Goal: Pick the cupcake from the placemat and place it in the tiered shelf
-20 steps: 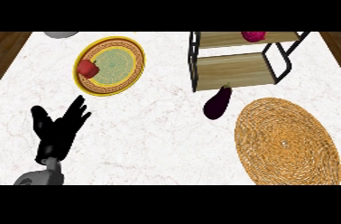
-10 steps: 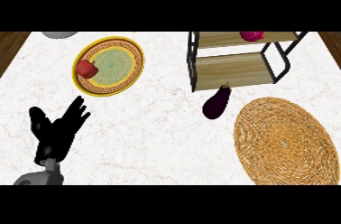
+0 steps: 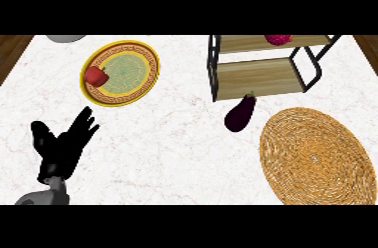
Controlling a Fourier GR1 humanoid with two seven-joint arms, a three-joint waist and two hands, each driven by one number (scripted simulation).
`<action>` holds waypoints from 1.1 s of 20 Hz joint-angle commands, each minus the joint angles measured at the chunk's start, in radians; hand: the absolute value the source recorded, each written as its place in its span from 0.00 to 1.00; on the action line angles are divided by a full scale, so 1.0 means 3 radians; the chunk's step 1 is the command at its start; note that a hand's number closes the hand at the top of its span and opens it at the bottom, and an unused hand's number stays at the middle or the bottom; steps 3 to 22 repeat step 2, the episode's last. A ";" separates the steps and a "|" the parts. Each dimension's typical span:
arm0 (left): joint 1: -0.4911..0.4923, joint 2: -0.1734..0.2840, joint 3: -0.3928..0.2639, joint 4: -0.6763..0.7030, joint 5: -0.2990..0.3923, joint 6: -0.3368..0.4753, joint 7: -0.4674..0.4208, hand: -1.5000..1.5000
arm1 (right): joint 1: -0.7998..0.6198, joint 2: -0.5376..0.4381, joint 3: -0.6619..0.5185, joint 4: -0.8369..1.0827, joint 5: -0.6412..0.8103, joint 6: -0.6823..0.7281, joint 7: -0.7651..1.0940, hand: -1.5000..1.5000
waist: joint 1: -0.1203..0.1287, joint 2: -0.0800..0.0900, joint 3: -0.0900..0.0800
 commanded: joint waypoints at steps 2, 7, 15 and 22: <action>-0.0056 -0.0048 -0.0034 0.0060 -0.0030 0.0085 0.0242 0.50 | 0.0212 -0.0380 -0.0137 0.0204 -0.0212 0.0429 -0.0209 0.00 | -0.0001 0.0019 -0.0018; -0.0056 -0.0048 -0.0034 0.0060 -0.0030 0.0085 0.0242 0.50 | 0.0212 -0.0380 -0.0137 0.0204 -0.0212 0.0429 -0.0209 0.00 | -0.0001 0.0019 -0.0018; -0.0056 -0.0048 -0.0034 0.0060 -0.0030 0.0085 0.0242 0.50 | 0.0212 -0.0380 -0.0137 0.0204 -0.0212 0.0429 -0.0209 0.00 | -0.0001 0.0019 -0.0018; -0.0056 -0.0048 -0.0034 0.0060 -0.0030 0.0085 0.0242 0.50 | 0.0212 -0.0380 -0.0137 0.0204 -0.0212 0.0429 -0.0209 0.00 | -0.0001 0.0019 -0.0018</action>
